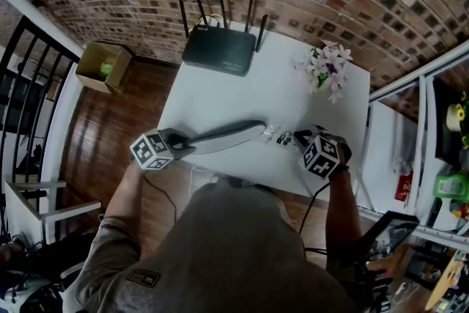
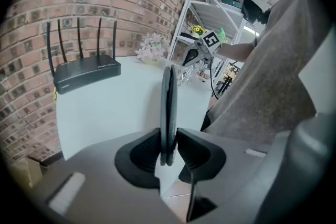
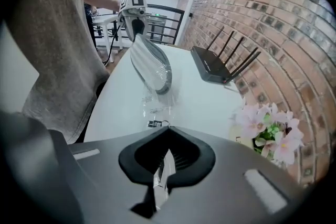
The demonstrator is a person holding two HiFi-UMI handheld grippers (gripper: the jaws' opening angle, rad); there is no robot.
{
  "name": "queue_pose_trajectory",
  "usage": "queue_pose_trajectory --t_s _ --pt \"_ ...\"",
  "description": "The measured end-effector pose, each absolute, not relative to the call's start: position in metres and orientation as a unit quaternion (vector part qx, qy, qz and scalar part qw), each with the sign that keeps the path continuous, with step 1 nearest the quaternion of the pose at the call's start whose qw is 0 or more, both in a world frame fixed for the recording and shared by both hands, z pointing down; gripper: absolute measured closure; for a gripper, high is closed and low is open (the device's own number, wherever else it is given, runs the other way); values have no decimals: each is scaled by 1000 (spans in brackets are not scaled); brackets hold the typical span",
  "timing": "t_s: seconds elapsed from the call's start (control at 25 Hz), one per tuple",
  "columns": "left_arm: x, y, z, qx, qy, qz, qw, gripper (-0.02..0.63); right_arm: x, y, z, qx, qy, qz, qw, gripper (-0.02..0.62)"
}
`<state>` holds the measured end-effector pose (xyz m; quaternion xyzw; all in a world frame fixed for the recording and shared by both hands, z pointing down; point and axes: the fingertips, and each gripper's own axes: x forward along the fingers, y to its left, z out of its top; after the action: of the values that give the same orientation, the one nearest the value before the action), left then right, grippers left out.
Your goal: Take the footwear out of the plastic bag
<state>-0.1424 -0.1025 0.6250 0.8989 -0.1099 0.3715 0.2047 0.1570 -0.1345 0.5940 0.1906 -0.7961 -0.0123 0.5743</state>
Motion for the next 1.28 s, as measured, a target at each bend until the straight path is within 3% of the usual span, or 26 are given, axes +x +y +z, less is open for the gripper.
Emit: queue_pose_trajectory --t_s 0.52,0.88,1.16,1.28 --pt "-164 -73 635 881 -193 317 295 506 174 -152 622 279 -771 38 572 581" --pt "-173 -57 644 849 -265 231 395 506 193 -153 636 329 -747 68 574 574" --pt "-160 -58 645 823 -297 182 449 505 192 -155 630 358 -745 57 560 420" --pt "-152 -62 646 818 -306 165 459 505 189 -159 617 378 -747 39 545 414"
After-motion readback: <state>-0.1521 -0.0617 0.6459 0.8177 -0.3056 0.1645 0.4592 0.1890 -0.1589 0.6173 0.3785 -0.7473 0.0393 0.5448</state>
